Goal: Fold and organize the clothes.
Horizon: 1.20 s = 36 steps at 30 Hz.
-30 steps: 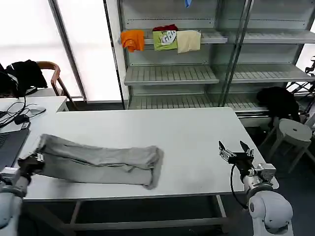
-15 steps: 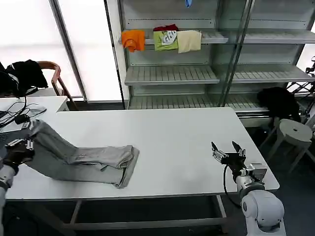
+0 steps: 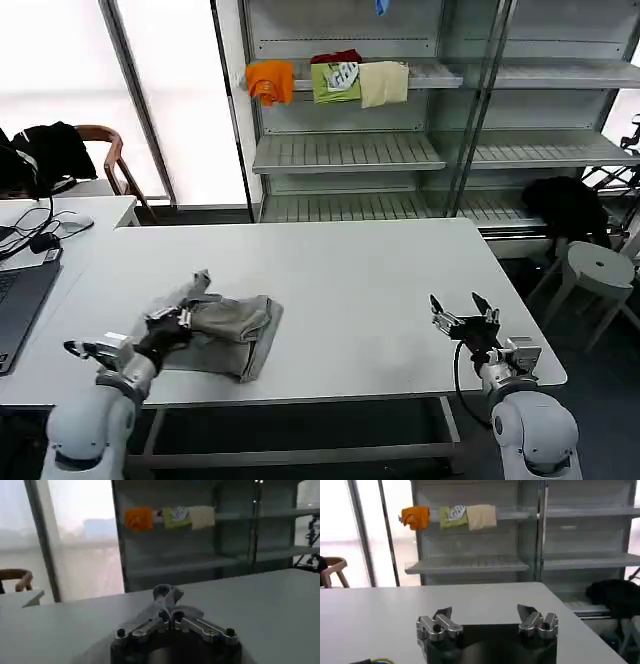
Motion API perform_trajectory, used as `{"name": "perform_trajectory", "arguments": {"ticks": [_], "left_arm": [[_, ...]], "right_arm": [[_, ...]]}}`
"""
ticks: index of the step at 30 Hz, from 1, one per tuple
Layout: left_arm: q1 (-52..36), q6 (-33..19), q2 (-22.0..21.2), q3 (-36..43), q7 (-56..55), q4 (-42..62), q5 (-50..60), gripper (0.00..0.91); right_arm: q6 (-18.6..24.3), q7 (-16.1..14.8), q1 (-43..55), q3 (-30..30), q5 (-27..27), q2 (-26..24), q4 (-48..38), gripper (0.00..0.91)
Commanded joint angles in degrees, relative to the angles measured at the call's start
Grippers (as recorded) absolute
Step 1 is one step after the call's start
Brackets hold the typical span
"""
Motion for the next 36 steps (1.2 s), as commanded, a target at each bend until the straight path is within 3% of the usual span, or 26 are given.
{"name": "perform_trajectory", "arguments": {"ticks": [1, 7, 8, 9, 29, 34, 36], "left_arm": [[0.19, 2.22, -5.23, 9.38, -0.92, -1.16, 2.93, 0.000], [0.27, 2.23, -5.50, 10.59, -1.02, 0.33, 6.37, 0.010], [0.42, 2.23, -5.53, 10.83, -1.04, 0.52, 6.97, 0.282], [0.58, 2.22, -5.54, 11.09, -1.03, 0.71, 7.39, 0.907], [3.26, 2.20, -10.15, 16.30, -2.41, -0.57, 9.86, 0.907], [4.90, 1.87, -9.54, 11.38, -2.17, -7.92, 2.21, 0.907], [4.51, 1.33, -7.26, 6.47, -2.34, -11.11, -2.52, 0.907]], "right_arm": [[0.27, 0.01, 0.26, -0.69, -0.86, 0.37, -0.71, 0.907], [0.33, 0.04, 1.14, -1.97, -2.06, 1.65, -1.77, 0.907], [0.35, 0.06, 1.27, -2.16, -2.23, 1.74, -1.93, 0.907], [0.37, 0.05, 1.44, -2.27, -2.37, 1.94, -2.12, 0.907], [1.47, 0.18, 0.69, -3.69, -4.41, 3.40, -2.05, 0.907], [1.61, 0.15, 0.18, -3.37, -4.30, 3.10, -1.68, 0.907], [1.62, 0.16, -0.02, -3.25, -4.22, 2.92, -1.46, 0.907]]}}
